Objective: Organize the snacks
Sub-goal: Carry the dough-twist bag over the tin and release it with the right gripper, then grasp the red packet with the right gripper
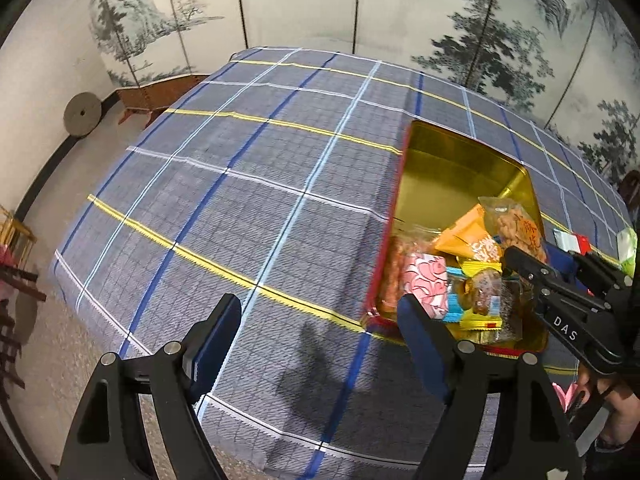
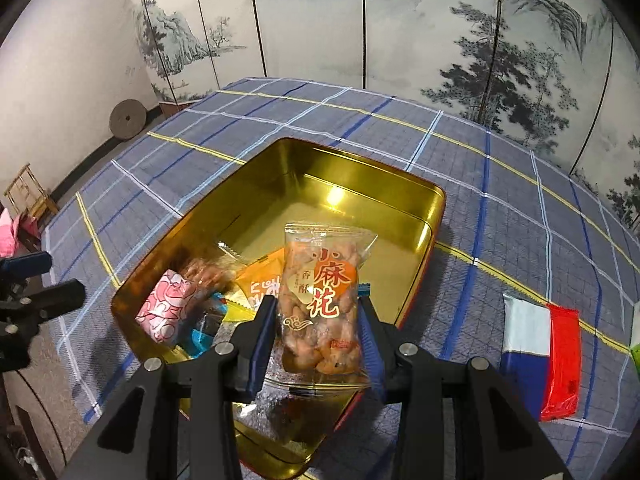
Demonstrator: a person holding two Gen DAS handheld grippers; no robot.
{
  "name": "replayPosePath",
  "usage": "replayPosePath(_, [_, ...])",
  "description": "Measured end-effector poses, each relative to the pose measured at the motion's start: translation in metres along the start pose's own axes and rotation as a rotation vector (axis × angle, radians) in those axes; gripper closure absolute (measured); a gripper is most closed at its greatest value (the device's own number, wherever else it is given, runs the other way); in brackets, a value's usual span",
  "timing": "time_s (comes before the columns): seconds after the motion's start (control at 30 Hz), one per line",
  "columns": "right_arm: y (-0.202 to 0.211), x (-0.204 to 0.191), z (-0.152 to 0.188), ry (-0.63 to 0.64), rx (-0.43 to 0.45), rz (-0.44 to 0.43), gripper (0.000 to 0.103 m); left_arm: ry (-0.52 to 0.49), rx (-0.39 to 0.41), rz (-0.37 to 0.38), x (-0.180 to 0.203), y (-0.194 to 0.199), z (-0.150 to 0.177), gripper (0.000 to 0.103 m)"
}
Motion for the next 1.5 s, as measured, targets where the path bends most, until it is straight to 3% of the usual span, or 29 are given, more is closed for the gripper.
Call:
replayPosePath(0.3, [-0.012,-0.001,0.000,0.013,-0.016,0.035,0.063,0.026,-0.018,-0.001,-0.008,-0.004,0.003,0.026])
replayPosePath(0.9, [-0.019,-0.006,0.000,0.027,-0.030,0.021,0.061,0.036,-0.046,-0.006,-0.008,-0.008,0.008,0.026])
replayPosePath(1.03, [-0.012,-0.007,-0.001,0.022,-0.020,0.003,0.053,0.035,-0.044,-0.006,-0.006,-0.007,0.008,0.026])
replayPosePath(1.2, [0.003,-0.005,-0.006,0.025,0.011,-0.004,0.052,0.029,-0.041,-0.004,-0.001,-0.003,0.006,0.026])
replayPosePath(1.37, [0.026,0.012,-0.007,0.011,0.053,0.007,0.052,0.014,-0.032,0.002,0.009,0.003,0.003,0.026])
replayPosePath(1.5, [0.036,0.052,0.002,-0.013,0.055,0.076,0.052,-0.006,-0.026,0.019,0.022,0.007,0.001,0.026])
Point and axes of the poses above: each gripper's, at about its wrist camera, not at the fingertips, and y roughly against the way its jaws point, x to its right, z to its underside, the point moved 8 cm from there along -y, roughly the way its jaws point, and after that the axes turned 1 degree about y, right-handed, at the moved point
